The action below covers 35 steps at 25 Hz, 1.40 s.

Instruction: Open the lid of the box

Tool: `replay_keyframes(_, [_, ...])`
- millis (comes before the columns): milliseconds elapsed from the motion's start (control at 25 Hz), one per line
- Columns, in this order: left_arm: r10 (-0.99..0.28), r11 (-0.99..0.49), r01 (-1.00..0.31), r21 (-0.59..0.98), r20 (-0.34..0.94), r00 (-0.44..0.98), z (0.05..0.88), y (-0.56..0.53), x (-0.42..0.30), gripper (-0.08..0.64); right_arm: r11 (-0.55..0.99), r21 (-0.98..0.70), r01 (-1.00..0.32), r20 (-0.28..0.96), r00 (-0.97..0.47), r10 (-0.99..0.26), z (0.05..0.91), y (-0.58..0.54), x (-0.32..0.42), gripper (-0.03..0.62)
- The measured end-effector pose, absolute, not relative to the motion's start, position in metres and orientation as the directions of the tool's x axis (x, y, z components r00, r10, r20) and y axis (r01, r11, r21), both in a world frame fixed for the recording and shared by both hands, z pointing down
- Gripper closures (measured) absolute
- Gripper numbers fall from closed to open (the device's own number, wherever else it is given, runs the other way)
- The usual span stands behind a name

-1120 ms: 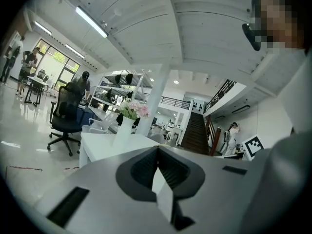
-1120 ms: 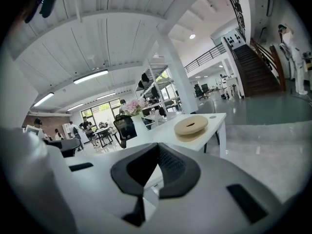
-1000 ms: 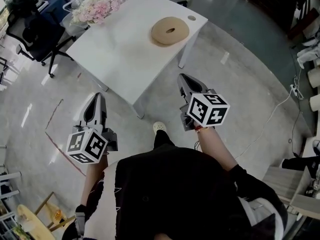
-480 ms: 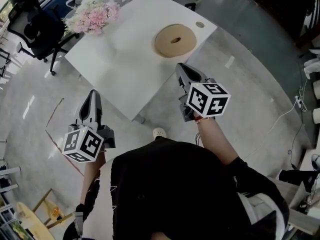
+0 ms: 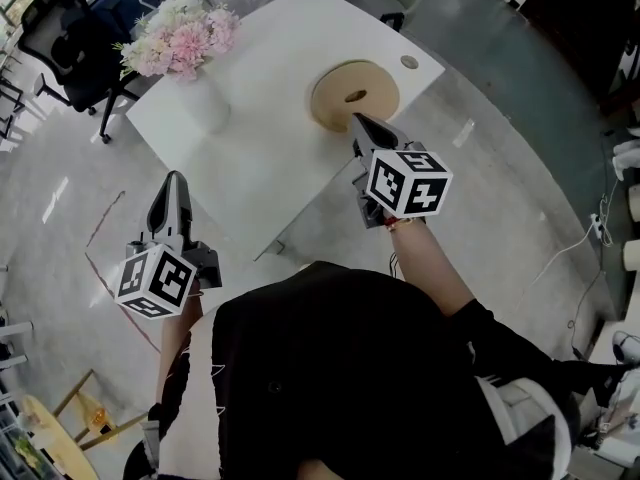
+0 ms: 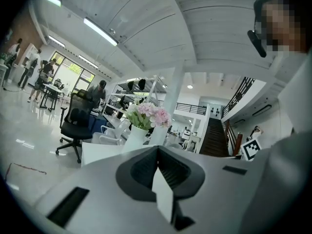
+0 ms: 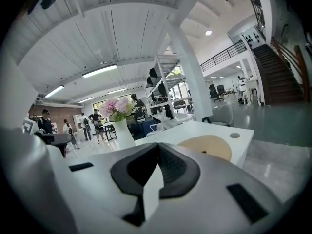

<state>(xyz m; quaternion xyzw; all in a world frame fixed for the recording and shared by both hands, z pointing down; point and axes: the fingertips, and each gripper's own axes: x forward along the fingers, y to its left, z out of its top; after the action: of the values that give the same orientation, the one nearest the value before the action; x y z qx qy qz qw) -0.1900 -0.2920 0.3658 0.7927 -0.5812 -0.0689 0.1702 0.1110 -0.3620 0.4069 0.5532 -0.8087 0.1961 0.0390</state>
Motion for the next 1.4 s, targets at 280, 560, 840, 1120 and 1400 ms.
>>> replay_keyframes(280, [-0.967, -0.194, -0.917, 0.347, 0.091, 0.239, 0.366, -0.307, -0.204, 0.549, 0.362, -0.164, -0.918, 0.386, -0.397, -0.833, 0.437, -0.402, 0.107, 0.588])
replay_keyframes(560, [-0.982, -0.114, -0.932, 0.344, 0.104, 0.159, 0.37, -0.308, -0.224, 0.549, 0.413, -0.085, -0.907, 0.465, -0.402, -0.789, 0.463, -0.431, 0.097, 0.537])
replay_keyframes(840, [-0.985, -0.065, -0.937, 0.343, 0.129, 0.116, 0.379, -0.308, -0.234, 0.549, 0.449, -0.092, -0.889, 0.506, -0.43, -0.748, 0.481, -0.443, 0.084, 0.493])
replay_keyframes(1120, [-0.983, -0.046, -0.941, 0.336, 0.15, 0.102, 0.386, -0.309, -0.235, 0.549, 0.485, -0.049, -0.873, 0.525, -0.436, -0.731, 0.49, -0.446, 0.075, 0.415])
replay_keyframes(1400, [-0.985, -0.032, -0.942, 0.335, 0.152, 0.088, 0.385, -0.308, -0.238, 0.549, 0.492, 0.048, -0.869, 0.6, -0.369, -0.71, 0.508, -0.446, 0.076, 0.396])
